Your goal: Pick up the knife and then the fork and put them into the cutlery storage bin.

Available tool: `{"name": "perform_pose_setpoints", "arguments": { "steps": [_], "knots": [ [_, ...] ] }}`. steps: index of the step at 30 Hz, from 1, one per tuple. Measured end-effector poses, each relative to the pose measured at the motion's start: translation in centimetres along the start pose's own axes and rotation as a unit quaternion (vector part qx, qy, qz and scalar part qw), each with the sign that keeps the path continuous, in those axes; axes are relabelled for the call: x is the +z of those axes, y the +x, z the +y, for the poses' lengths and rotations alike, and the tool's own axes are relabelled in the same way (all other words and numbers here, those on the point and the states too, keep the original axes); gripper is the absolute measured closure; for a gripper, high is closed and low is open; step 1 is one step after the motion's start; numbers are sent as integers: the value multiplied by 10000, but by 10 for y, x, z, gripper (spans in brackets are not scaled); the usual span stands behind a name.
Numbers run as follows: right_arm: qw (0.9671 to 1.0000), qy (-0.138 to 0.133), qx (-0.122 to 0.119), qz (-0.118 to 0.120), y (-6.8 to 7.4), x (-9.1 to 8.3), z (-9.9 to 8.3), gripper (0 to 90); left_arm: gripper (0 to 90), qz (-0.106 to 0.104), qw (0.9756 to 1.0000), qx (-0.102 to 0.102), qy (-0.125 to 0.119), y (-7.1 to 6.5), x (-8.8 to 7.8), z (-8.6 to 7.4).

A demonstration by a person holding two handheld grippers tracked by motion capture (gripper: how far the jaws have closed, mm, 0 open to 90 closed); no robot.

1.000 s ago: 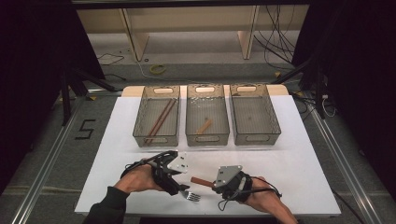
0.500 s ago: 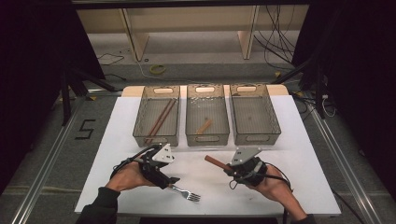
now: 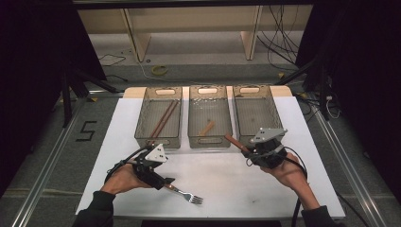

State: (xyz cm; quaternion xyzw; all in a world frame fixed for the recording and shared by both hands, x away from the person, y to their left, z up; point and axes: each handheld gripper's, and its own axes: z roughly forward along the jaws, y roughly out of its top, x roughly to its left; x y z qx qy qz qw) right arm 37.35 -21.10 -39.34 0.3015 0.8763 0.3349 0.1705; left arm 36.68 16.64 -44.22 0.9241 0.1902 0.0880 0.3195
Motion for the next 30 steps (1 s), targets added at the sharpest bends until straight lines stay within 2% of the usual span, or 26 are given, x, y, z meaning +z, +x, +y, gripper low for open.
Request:
{"name": "perform_pose_setpoints", "arguments": {
  "steps": [10,14,16,26,30],
  "knots": [
    [9993,-57,285,-236,-27,-3,16,778,191,-35,9999,-166,-15,5,-2,-10],
    [9987,-67,383,-328,-38,-3,25,779,186,-3,9997,-264,-7,7,-2,-14],
    [9983,-64,444,-383,-44,-2,29,778,185,23,9997,-251,7,8,-3,-15],
    [9953,-46,755,-599,-74,9,46,778,182,42,9995,-303,-48,11,-5,-18],
    [9940,-30,873,-661,-84,15,50,778,179,50,9992,-387,-115,12,-5,-21]
  ]
}}
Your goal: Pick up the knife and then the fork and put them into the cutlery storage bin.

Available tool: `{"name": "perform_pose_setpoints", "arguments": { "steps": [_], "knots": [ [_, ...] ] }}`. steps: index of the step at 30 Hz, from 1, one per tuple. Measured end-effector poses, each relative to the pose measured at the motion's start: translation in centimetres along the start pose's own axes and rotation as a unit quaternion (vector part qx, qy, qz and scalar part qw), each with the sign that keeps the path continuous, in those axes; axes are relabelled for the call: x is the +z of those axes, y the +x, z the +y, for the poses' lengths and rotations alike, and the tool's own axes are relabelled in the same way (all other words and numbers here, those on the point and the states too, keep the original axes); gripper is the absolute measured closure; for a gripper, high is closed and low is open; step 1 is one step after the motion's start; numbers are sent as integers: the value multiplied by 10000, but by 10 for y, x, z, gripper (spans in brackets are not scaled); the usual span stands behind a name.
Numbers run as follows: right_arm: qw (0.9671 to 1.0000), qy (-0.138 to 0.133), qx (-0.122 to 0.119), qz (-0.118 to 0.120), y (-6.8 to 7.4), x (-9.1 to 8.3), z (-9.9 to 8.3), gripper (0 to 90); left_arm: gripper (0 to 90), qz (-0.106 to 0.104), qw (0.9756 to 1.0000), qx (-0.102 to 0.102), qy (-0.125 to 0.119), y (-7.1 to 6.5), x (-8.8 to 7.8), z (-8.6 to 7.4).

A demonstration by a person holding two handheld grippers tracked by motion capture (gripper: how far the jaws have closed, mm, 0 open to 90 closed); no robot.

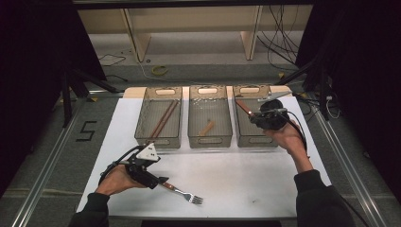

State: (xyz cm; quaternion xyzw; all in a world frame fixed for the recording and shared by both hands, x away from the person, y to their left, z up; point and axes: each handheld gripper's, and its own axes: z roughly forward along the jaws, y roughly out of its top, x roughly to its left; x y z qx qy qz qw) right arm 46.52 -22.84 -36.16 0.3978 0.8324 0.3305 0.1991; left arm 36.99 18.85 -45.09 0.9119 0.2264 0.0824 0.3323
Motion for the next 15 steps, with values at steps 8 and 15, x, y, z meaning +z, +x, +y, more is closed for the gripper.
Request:
{"name": "perform_pose_setpoints", "arguments": {
  "steps": [8,15],
  "knots": [
    [9997,113,160,-109,-13,16,12,777,178,-12,9998,-112,-140,3,-2,-6],
    [9987,229,373,-246,-24,32,21,777,176,-1,9994,-256,-228,5,-2,-10]
  ]
}}
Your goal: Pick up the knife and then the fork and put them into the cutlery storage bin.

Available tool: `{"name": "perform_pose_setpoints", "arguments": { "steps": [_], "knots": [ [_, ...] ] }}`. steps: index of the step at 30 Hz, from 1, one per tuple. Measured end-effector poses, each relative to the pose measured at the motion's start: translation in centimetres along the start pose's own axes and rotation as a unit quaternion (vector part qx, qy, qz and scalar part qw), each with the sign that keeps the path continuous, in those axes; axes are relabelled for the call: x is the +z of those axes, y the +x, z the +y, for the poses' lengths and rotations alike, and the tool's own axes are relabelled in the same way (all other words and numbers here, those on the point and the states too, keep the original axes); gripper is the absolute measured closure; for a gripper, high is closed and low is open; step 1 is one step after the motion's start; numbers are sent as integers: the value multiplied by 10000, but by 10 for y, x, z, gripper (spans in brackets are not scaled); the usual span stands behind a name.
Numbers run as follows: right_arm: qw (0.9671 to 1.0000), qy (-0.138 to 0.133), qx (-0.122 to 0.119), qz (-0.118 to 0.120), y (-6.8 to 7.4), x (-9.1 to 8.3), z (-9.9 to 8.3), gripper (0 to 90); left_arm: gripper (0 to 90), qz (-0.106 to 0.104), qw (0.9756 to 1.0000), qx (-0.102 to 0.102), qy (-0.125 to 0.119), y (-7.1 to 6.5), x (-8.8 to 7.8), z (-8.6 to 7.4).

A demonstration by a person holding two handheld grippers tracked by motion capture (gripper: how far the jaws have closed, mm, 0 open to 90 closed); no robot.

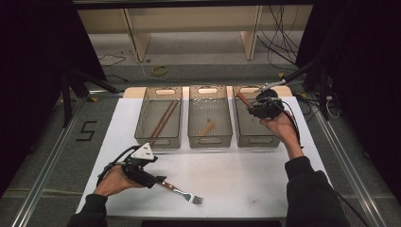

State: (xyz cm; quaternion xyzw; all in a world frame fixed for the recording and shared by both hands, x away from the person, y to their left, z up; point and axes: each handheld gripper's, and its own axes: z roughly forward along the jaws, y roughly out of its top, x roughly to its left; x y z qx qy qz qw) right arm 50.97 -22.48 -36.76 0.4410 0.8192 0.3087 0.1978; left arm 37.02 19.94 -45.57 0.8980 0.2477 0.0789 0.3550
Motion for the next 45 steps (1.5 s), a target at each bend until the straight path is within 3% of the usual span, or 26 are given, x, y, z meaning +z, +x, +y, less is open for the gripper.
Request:
{"name": "perform_pose_setpoints", "arguments": {
  "steps": [1,9,18,32,38,45],
  "knots": [
    [10000,5,20,-4,-1,2,2,777,175,4,10000,65,40,1,-1,0],
    [9996,138,191,-179,-7,17,10,776,174,17,10000,5,-42,2,-2,-1],
    [9985,295,365,-288,-15,30,9,775,174,-30,10000,7,35,3,-2,-3],
    [9975,493,382,-345,-13,46,8,766,173,-55,9999,-25,95,4,0,-5],
    [9978,365,490,-249,-13,45,10,591,173,-58,9999,-18,123,5,1,-6],
    [9984,193,515,-147,-11,31,10,486,175,-50,9998,16,169,5,2,-6]
  ]
}}
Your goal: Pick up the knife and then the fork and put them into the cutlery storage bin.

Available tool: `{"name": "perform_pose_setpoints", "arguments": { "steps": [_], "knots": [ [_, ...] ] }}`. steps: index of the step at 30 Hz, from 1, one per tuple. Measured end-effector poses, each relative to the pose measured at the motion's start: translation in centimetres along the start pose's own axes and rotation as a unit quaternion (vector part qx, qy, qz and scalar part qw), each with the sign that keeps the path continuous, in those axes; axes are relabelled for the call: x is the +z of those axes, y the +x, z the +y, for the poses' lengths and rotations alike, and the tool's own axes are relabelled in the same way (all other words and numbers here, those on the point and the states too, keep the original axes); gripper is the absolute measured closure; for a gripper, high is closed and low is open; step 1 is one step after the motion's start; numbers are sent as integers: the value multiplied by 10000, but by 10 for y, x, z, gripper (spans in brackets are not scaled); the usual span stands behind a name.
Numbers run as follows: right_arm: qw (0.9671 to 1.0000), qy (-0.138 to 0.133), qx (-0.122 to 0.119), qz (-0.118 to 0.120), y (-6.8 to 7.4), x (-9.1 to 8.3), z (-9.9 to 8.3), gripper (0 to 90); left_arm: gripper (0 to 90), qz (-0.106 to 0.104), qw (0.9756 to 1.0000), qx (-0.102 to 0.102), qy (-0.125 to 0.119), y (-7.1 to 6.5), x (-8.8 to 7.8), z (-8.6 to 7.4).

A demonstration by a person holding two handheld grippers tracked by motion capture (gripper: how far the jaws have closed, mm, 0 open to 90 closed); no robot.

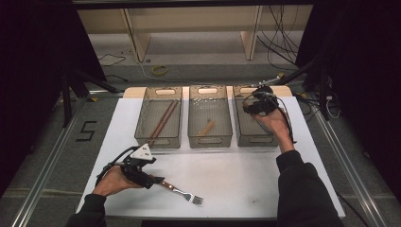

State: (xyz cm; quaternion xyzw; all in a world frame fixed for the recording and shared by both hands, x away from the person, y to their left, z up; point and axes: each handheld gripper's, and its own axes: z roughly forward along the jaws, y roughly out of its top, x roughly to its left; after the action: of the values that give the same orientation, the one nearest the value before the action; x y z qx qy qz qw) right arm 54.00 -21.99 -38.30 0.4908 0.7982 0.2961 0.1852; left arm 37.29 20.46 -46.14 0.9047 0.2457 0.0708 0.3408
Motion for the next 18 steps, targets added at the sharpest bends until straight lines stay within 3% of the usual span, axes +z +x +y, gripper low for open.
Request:
{"name": "perform_pose_setpoints", "arguments": {
  "steps": [3,7,18],
  "knots": [
    [9999,-81,3,144,3,-9,-2,442,175,14,10000,-26,-8,0,0,0],
    [9990,-225,-163,353,14,-23,-9,404,175,32,10000,-17,0,-1,1,1],
    [9923,-575,-523,964,50,-57,-42,367,185,93,9994,277,201,-6,-1,9]
  ]
}}
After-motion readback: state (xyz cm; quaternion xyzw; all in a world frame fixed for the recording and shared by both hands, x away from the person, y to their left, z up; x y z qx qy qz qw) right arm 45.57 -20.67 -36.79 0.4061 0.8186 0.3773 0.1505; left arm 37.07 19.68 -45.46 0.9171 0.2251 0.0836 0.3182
